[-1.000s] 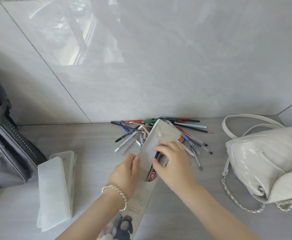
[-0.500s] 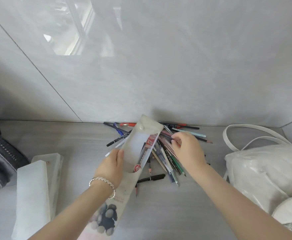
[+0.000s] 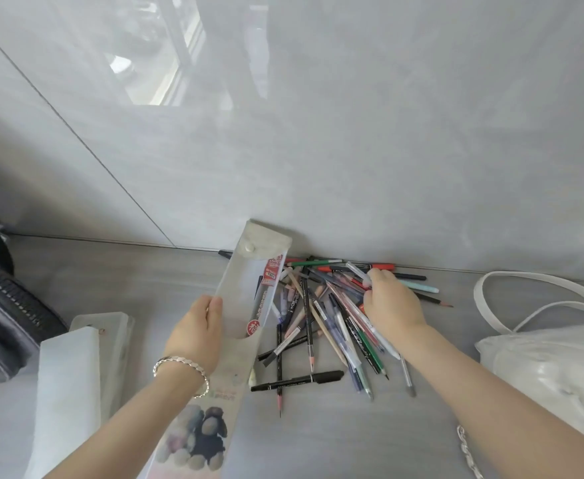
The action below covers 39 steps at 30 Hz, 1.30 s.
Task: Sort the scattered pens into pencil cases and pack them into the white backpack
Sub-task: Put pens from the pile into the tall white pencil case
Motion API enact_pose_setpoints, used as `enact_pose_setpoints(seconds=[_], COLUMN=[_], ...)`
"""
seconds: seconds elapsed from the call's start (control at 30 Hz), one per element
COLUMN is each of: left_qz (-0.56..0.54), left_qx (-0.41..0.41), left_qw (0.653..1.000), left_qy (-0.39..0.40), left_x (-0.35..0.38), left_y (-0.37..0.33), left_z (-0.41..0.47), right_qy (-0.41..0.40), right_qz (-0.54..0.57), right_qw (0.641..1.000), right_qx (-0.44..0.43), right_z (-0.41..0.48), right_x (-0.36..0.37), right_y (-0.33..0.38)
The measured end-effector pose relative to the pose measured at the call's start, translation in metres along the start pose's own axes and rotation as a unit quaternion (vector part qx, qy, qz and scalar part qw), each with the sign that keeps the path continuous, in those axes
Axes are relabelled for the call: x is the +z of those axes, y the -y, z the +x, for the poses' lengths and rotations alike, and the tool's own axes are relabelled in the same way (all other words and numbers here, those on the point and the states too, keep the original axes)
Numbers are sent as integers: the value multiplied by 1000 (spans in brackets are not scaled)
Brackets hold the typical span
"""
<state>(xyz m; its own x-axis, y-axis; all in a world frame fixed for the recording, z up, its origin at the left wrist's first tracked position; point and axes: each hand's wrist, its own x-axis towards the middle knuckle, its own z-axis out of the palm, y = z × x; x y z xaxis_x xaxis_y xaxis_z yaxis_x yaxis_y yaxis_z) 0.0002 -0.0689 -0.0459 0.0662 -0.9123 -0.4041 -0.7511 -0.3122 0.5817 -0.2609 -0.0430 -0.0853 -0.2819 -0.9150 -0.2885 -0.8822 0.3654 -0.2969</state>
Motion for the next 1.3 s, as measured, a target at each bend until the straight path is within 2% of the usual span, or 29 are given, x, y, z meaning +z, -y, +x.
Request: enact_pose_setpoints(seconds=[0.1, 0.2, 0.37, 0.43, 0.57, 0.63, 0.7, 0.77, 0.83, 0.93, 0.97, 1.07, 1.1, 1.13, 1.17, 1.23, 1.3], left_qz=[3, -2, -9, -9, -10, -8, -15, -22, -31, -36, -34, -29, -26, -24, -22, -24, -33], left_qx=[-9, -16, -9, -11, -13, -8, -1, 5, 11, 21, 25, 40, 45, 49, 53, 58, 64], left_qw=[1000, 1000, 1000, 1000, 1000, 1000, 1000, 1000, 999, 997, 997, 994, 994, 993, 993, 992, 993], left_qy=[-10, -19, -24, -20, -12, -7, 0, 11, 29, 60, 70, 96, 101, 105, 107, 107, 98], left_x=[-6, -11, -18, -17, -17, -16, -15, -14, -12, -6, -4, 1, 2, 4, 5, 7, 9], left_y=[7, 11, 11, 13, 14, 12, 10, 8, 6, 0, -1, 0, 1, 1, 1, 1, 0], left_z=[1, 0, -3, -4, -8, -12, -15, -19, -24, -35, -39, -48, -50, -51, -52, -57, -63], right_qy=[36, 10, 91, 104, 57, 13, -51, -101, -86, -5, 25, 128, 154, 174, 183, 177, 161], right_qz=[2, -35, -182, -181, -16, 26, 79, 203, 357, 497, 548, 685, 699, 691, 668, 619, 594], right_qw=[999, 995, 978, 977, 998, 999, 994, 972, 929, 868, 836, 704, 683, 686, 706, 749, 769], right_qx=[-38, -97, -35, -40, -26, -35, -55, -58, -48, -9, 30, 140, 148, 148, 147, 157, 174], right_z=[-4, 9, 39, 40, 25, 12, -4, -27, -54, -89, -95, -105, -107, -108, -109, -116, -122], right_x=[-5, -3, 8, 13, 1, -14, -33, -54, -69, -71, -66, -52, -48, -45, -43, -39, -34], right_y=[15, 36, 63, 57, 38, 30, 27, 33, 45, 63, 67, 73, 73, 75, 79, 90, 102])
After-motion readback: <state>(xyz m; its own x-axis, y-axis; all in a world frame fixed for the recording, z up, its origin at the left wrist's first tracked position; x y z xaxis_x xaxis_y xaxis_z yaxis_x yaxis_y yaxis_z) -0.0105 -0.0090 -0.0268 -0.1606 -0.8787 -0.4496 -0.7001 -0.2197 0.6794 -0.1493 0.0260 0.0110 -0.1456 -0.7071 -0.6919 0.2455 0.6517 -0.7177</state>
